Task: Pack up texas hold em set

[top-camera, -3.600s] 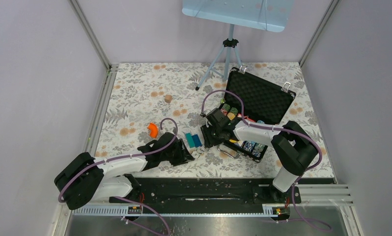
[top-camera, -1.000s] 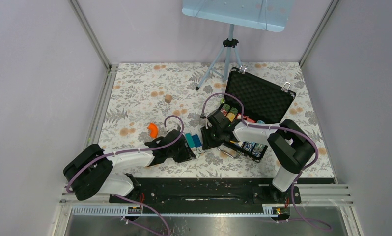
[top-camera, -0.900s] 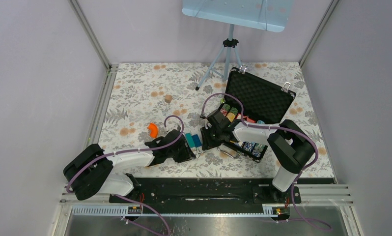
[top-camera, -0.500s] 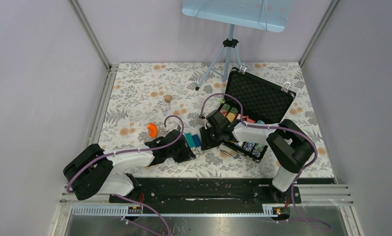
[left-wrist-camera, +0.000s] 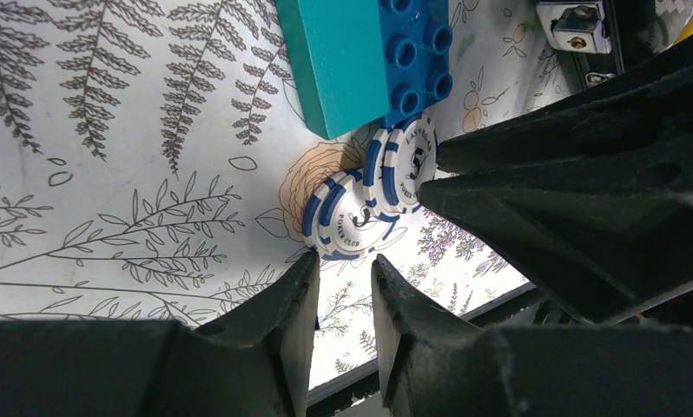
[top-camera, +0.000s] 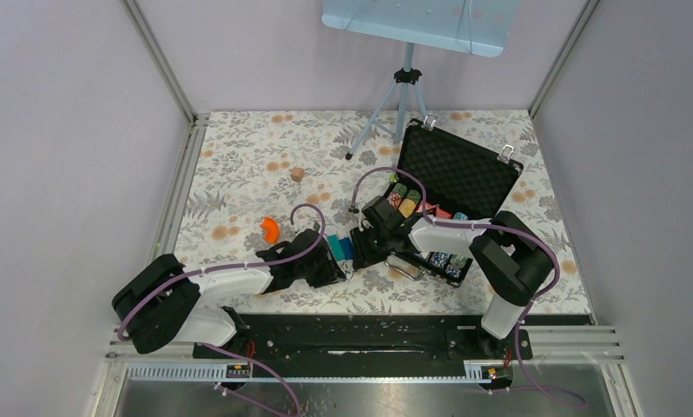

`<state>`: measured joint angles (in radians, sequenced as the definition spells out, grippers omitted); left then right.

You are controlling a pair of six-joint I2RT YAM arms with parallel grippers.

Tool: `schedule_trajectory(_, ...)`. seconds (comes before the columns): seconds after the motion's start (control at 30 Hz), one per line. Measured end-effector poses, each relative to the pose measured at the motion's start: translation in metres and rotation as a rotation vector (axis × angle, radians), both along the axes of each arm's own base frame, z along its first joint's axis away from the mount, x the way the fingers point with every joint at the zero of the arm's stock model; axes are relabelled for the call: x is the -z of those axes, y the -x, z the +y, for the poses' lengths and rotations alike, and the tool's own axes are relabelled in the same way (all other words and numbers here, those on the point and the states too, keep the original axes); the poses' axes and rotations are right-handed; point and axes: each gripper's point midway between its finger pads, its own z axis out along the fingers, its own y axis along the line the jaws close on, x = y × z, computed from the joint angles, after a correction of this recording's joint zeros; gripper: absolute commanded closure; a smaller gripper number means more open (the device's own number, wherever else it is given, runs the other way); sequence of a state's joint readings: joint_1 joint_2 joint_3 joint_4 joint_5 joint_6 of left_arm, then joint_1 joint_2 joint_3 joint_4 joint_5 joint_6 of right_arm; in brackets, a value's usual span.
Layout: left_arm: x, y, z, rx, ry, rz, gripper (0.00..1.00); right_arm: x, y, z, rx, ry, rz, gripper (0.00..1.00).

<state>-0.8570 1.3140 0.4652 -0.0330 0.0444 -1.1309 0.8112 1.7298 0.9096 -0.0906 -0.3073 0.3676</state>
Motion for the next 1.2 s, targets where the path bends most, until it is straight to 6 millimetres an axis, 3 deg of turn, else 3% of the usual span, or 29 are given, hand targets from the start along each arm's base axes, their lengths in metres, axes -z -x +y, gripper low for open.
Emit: schedule_trajectory(1.2,0.001,-0.001,-0.002,0.005,-0.006,0.002,0.73,-0.007,0.004,0.014,-0.042,-0.020,-0.021,0.64)
